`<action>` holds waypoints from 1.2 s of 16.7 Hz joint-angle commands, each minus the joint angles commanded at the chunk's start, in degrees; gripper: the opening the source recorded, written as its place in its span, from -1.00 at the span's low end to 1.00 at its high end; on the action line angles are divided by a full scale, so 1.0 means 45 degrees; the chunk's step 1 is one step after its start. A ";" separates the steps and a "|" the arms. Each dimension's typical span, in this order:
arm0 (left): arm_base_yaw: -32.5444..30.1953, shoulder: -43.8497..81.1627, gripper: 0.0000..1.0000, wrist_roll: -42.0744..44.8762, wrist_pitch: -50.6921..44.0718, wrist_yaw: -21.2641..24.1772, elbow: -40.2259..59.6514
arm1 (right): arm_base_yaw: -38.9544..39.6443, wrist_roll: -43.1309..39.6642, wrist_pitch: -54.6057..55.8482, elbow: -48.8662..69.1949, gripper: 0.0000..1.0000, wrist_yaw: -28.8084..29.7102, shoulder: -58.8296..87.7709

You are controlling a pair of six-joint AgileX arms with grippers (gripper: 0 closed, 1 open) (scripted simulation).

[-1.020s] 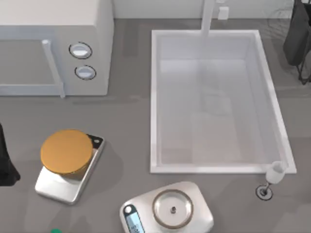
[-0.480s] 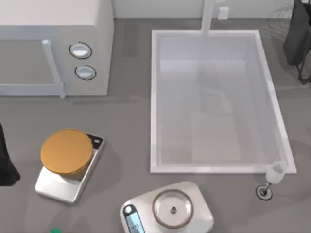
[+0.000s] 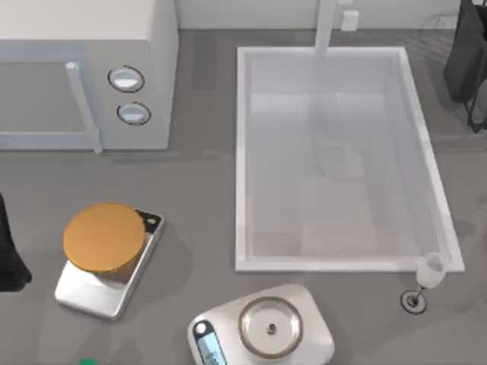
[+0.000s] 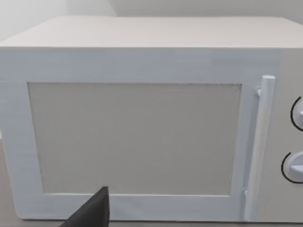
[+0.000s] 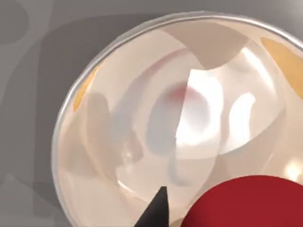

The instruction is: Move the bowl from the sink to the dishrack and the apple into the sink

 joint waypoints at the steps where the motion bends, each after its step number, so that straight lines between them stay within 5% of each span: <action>1: 0.0000 0.0000 1.00 0.0000 0.0000 0.0000 0.0000 | 0.0295 0.0066 0.0398 -0.0074 -1.00 0.0130 0.0013; 7: 0.0000 0.0000 1.00 0.0000 0.0000 0.0000 0.0000 | 0.3216 0.0851 0.5374 -0.1127 -1.00 0.1688 0.0053; 20: 0.0000 0.0000 1.00 0.0000 0.0000 0.0000 0.0000 | 0.9959 0.2790 2.1463 -0.5312 -1.00 0.7036 -0.0158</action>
